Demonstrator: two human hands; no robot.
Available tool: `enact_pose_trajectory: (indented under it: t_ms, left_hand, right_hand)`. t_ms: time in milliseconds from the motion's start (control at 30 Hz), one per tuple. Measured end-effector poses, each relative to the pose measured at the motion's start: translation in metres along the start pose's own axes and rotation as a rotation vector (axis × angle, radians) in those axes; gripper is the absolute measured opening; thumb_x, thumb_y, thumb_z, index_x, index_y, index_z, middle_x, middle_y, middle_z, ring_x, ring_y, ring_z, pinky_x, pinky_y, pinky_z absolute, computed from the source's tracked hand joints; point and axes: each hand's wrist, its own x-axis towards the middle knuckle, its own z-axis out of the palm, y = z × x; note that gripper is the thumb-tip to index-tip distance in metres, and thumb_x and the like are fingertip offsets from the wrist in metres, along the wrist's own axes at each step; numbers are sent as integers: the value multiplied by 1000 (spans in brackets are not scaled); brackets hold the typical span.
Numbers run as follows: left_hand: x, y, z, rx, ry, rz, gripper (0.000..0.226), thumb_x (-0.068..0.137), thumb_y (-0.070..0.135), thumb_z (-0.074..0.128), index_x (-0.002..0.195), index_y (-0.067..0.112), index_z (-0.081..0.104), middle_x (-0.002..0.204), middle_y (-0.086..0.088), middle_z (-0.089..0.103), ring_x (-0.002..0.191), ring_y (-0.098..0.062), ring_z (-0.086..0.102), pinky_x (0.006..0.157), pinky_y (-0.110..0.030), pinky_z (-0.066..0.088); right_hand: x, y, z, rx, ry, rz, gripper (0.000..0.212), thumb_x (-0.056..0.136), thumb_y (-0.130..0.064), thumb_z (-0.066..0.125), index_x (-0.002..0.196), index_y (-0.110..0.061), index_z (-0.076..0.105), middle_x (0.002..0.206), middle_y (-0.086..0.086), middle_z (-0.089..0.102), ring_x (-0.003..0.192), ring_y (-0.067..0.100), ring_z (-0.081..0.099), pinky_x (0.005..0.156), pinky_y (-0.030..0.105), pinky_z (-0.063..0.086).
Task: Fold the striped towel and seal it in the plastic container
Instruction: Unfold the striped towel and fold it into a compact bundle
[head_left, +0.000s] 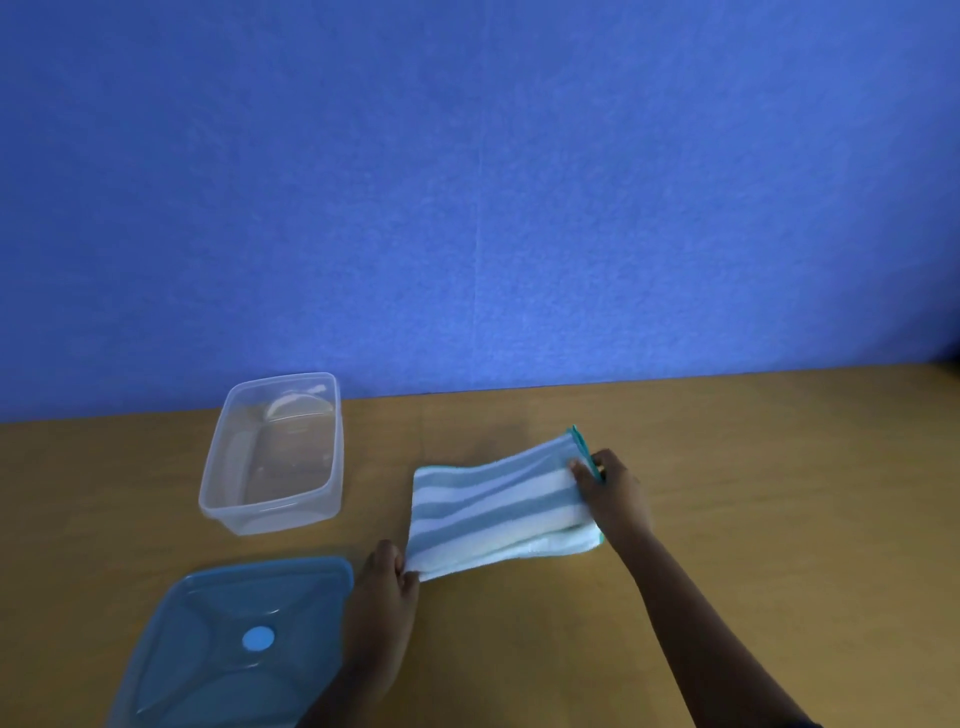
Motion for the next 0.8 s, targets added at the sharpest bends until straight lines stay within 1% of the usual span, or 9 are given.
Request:
enact_pose_trajectory:
  t_ms: [100, 167, 267, 367, 433, 533, 633, 733, 800]
  left_hand:
    - [-7, -5, 1, 89, -62, 17, 32, 76, 10, 64, 70, 22, 36, 77, 2, 42, 67, -25, 49, 59, -31, 32]
    - [-9, -9, 2, 123, -103, 36, 31, 74, 12, 67, 72, 20, 37, 79, 3, 40, 74, -30, 57, 59, -33, 36]
    - [-7, -8, 1, 190, -168, 37, 22, 82, 21, 58, 80, 23, 36, 87, 5, 38, 87, -24, 58, 69, -34, 44]
    - [-3, -5, 1, 257, -219, 50, 12, 85, 23, 51, 94, 22, 43, 100, 1, 46, 100, -21, 55, 74, -31, 44]
    - [-3, -3, 2, 242, -222, 33, 17, 83, 20, 52, 99, 20, 45, 110, -1, 49, 103, -22, 53, 76, -33, 43]
    - [-2, 0, 5, 239, -115, 52, 28, 77, 13, 57, 103, 11, 49, 111, -7, 50, 101, -29, 53, 76, -38, 45]
    - [4, -1, 19, 116, 8, 254, 37, 63, 2, 58, 99, 10, 51, 97, -11, 62, 87, -28, 59, 69, -34, 51]
    - [12, 8, 29, 81, 18, 460, 49, 63, -8, 54, 106, 14, 46, 100, -12, 68, 95, -29, 66, 74, -36, 57]
    - [17, 17, 34, 158, -8, 560, 42, 70, 0, 39, 109, 15, 45, 103, -9, 70, 101, -27, 66, 77, -38, 56]
  right_hand:
    - [-2, 32, 10, -248, -165, 176, 37, 89, -39, 53, 113, -11, 53, 107, 15, 65, 98, 32, 61, 75, 32, 44]
    - [-10, 47, 12, -324, -214, 231, 41, 89, -42, 52, 115, -10, 52, 113, 12, 65, 103, 30, 61, 77, 32, 45]
    - [-14, 53, 14, -330, -236, 238, 43, 91, -45, 48, 114, -9, 54, 111, 12, 65, 99, 29, 61, 70, 29, 40]
    - [-14, 50, 15, -279, -246, 233, 43, 92, -45, 46, 111, -7, 55, 108, 13, 65, 84, 26, 56, 68, 28, 38]
    - [-14, 47, 15, -232, -241, 236, 44, 92, -44, 48, 113, -6, 54, 109, 14, 64, 80, 23, 51, 68, 28, 38]
    - [-15, 46, 12, -141, -212, 268, 45, 91, -41, 51, 118, -5, 49, 113, 16, 62, 83, 23, 50, 70, 29, 37]
    - [-18, 49, 12, -206, -260, 272, 47, 88, -42, 56, 115, -5, 47, 114, 15, 62, 88, 26, 55, 73, 33, 44]
    - [-23, 48, 16, -253, -259, 237, 53, 83, -37, 65, 118, -6, 42, 117, 15, 58, 103, 31, 59, 83, 39, 49]
    - [-27, 42, 17, -289, -154, 176, 59, 81, -33, 68, 126, -12, 36, 122, 13, 51, 110, 32, 55, 88, 43, 50]
